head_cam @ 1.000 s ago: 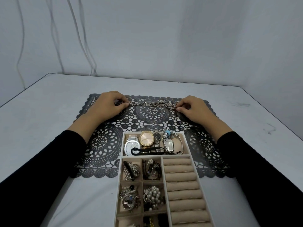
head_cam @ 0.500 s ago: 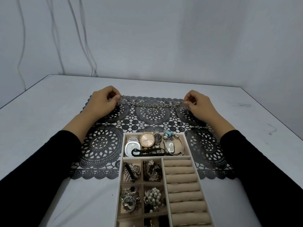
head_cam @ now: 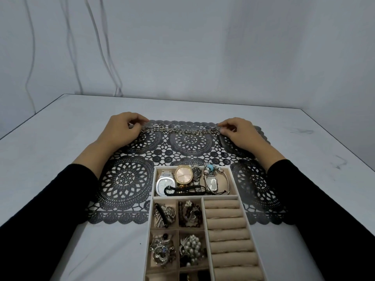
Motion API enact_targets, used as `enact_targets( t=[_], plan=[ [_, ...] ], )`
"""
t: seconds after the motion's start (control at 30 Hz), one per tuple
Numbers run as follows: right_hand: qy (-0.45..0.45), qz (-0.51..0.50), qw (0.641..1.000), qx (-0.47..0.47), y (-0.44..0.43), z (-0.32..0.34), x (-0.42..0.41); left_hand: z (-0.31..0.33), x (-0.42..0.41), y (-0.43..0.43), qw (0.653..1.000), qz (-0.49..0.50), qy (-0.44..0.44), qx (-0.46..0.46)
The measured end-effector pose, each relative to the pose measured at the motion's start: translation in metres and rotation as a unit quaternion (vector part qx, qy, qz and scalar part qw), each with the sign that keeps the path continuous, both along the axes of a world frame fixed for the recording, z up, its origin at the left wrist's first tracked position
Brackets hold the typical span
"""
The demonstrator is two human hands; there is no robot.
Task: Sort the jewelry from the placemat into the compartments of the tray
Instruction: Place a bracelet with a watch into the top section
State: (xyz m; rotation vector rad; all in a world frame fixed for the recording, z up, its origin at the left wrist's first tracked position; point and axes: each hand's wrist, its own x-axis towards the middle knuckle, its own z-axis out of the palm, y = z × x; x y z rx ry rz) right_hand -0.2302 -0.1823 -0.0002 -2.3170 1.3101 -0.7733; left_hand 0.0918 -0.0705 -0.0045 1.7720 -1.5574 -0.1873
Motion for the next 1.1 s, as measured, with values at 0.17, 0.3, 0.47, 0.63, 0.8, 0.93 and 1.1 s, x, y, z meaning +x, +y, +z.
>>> enact_targets(
  t=[0.17, 0.3, 0.47, 0.63, 0.8, 0.93, 1.1],
  plan=[
    [0.034, -0.010, 0.999, -0.003, 0.002, 0.001, 0.005, 0.002, -0.003, 0.002, 1.000, 0.002, -0.024, 0.014],
    [0.047, -0.010, 0.999, 0.017, 0.001, 0.003, 0.005, 0.005, 0.000, 0.003, 0.998, 0.003, -0.042, 0.040],
    [0.001, -0.002, 1.000, 0.020, 0.001, 0.003, -0.008, 0.004, 0.009, 0.008, 0.998, 0.010, -0.049, 0.050],
    [-0.037, 0.013, 0.999, -0.005, 0.006, -0.003, -0.017, 0.003, 0.009, 0.011, 0.998, 0.019, -0.047, 0.044],
    [-0.072, 0.029, 0.997, 0.006, 0.011, -0.005, -0.024, 0.001, 0.000, 0.009, 0.996, 0.016, -0.080, 0.033],
    [-0.086, 0.029, 0.996, 0.020, 0.011, -0.006, -0.029, 0.004, -0.007, 0.007, 0.996, 0.034, -0.072, 0.043],
    [-0.121, 0.010, 0.991, 0.048, 0.014, -0.006, -0.035, 0.003, -0.010, 0.009, 0.996, 0.035, -0.063, 0.054]
  ],
)
